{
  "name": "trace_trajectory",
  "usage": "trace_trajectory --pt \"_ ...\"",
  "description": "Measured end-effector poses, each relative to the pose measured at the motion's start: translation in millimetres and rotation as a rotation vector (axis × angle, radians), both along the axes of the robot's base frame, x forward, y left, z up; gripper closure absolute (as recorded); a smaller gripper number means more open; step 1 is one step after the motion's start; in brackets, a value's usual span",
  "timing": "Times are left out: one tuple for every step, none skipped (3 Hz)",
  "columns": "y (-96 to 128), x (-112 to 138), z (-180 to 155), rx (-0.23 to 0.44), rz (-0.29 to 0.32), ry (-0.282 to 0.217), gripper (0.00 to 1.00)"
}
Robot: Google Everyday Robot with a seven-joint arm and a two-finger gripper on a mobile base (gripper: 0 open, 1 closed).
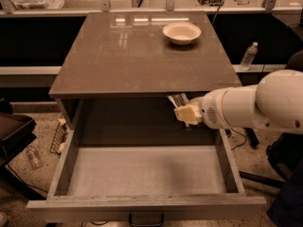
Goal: Place rxbar chocolate into top drawer
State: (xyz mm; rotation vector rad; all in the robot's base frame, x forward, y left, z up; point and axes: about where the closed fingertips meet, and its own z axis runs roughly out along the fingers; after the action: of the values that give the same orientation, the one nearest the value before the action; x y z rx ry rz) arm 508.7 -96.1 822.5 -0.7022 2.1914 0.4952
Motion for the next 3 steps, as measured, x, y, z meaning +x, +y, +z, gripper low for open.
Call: trace_trajectory --pt "-4 -6 -41 -0.006 0.04 0.05 1.0" --pt "42 16 -78 0.006 0.237 0.074 1.0" --pt "86 27 -81 0.029 0.448 0.022 1.0"
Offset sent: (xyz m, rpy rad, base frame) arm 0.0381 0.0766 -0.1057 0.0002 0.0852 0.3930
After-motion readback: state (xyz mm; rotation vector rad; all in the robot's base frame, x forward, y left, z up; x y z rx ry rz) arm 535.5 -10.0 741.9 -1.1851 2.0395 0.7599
